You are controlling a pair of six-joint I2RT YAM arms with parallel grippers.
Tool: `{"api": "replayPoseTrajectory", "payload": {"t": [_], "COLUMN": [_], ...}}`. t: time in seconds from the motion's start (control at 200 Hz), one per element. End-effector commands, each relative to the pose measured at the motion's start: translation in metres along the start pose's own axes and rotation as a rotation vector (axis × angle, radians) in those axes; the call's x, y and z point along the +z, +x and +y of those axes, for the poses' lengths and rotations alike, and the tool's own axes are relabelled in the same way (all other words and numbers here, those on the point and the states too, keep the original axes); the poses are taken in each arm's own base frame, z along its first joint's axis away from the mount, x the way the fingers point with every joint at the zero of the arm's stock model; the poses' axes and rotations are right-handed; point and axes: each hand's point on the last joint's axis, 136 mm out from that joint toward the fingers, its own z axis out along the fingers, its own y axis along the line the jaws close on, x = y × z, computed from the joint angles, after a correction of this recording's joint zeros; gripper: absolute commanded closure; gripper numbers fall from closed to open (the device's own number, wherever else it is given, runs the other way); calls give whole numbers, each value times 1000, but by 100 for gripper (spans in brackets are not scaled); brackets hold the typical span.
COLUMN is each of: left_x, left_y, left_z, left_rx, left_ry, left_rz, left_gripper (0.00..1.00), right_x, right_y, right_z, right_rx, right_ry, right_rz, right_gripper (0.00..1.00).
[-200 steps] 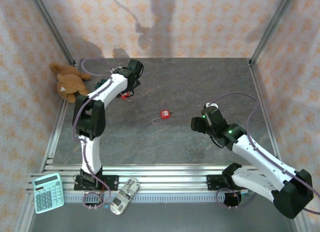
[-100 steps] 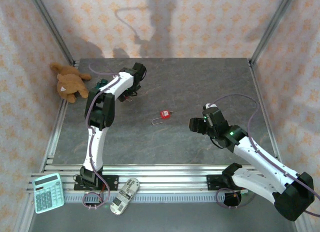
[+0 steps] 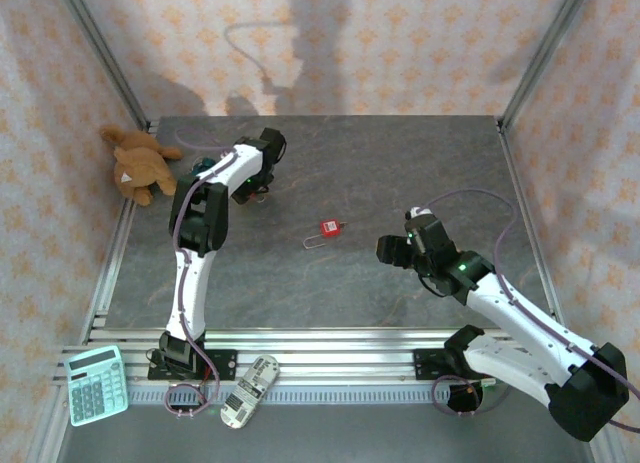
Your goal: Unlock with the key
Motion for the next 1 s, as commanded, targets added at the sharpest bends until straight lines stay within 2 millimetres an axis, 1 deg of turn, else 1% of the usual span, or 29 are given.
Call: {"api": "replayPoseTrajectory", "payload": {"t": [0.0,0.095,0.235,0.425,0.465,0.536,0.626,0.801,0.996], "left_x": [12,14,16,19,19,19,19,11,-5], "left_y": [2,5,6,8,8,9,10,7,5], "left_z": [2,3,6,7,5,4,1,1,0], "left_rx": [24,37,47,65,68,72,84,90,147], "left_ry": [-18,-18,-16,-15,-8,3,20,40,47], "left_rz": [3,6,2,2,3,6,5,-8,-52], "left_gripper": [37,38,45,45,48,57,64,65,63], "right_x": [-3,-6,-8,-10,-11,-12,-13,-15,-16], "right_y": [-1,-2,-1,-2,-3,-3,-2,-4,-6], "right_z": [-1,-3,-4,-5,-5,-6,-6,-4,0], "right_rx": [22,17,17,15,15,16,16,13,8], "right_ry": [-7,0,0,1,4,5,4,-6,-21], "right_rz": [-18,-26,-29,-34,-37,-40,-41,-41,-45], "right_gripper": [28,28,29,29,29,29,29,29,29]}}
